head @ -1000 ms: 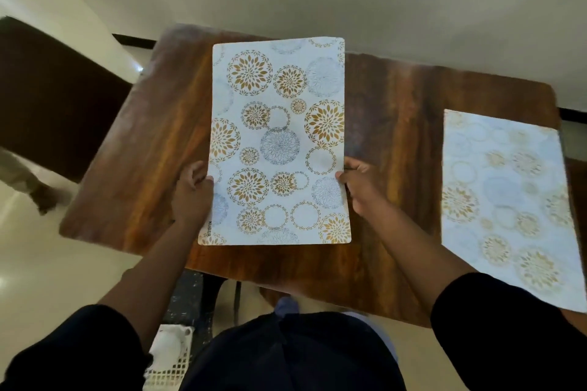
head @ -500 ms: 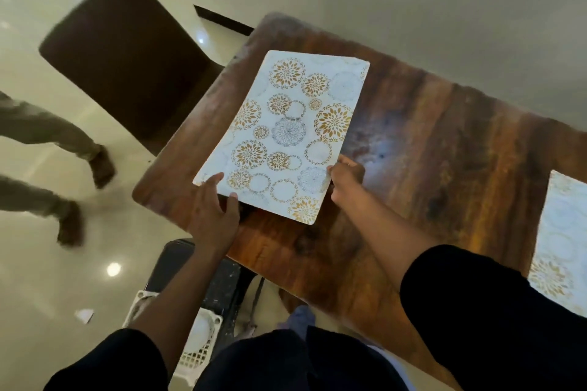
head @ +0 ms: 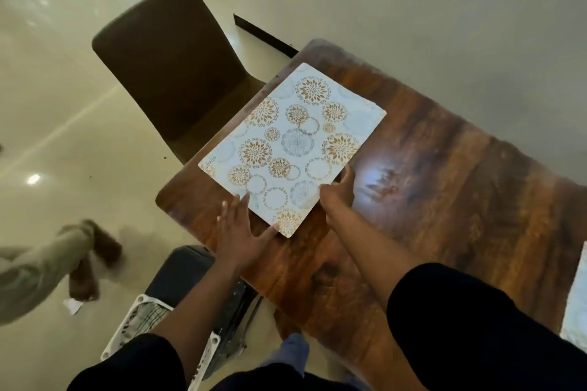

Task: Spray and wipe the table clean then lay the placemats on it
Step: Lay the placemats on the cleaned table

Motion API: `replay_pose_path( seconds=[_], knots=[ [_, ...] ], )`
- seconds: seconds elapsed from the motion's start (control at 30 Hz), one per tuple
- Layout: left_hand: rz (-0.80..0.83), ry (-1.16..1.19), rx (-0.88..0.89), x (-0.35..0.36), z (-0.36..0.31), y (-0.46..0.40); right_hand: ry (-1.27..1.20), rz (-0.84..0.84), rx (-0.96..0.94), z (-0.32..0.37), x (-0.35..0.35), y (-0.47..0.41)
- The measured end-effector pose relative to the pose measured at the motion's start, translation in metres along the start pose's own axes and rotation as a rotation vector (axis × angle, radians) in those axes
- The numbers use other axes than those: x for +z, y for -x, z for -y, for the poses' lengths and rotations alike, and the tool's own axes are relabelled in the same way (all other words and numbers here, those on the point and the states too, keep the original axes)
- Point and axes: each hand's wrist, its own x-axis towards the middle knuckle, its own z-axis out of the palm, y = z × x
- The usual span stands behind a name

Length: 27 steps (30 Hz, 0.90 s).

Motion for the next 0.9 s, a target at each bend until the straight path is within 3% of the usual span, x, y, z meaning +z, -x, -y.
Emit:
replay_pose_path(
  seconds=[0.33,0.43,0.57,0.9],
  knots=[
    [0.122,-0.279,0.020,0.018,0.004,-0.014,0.325,0.032,-0.055,-0.007,-0.008,-0.019],
    [0.122,-0.318,0.039,0.019,0.004,-0.010,0.670,-0.056,-0.168,-0.007,-0.021,-0.027],
    [0.121,-0.357,0.048,0.020,0.008,-0.009,1.046,0.018,-0.355,-0.007,-0.038,-0.041],
    [0.135,-0.370,0.070,0.023,0.010,-0.012,1.269,0.136,-0.378,0.006,-0.049,-0.060]
  ],
)
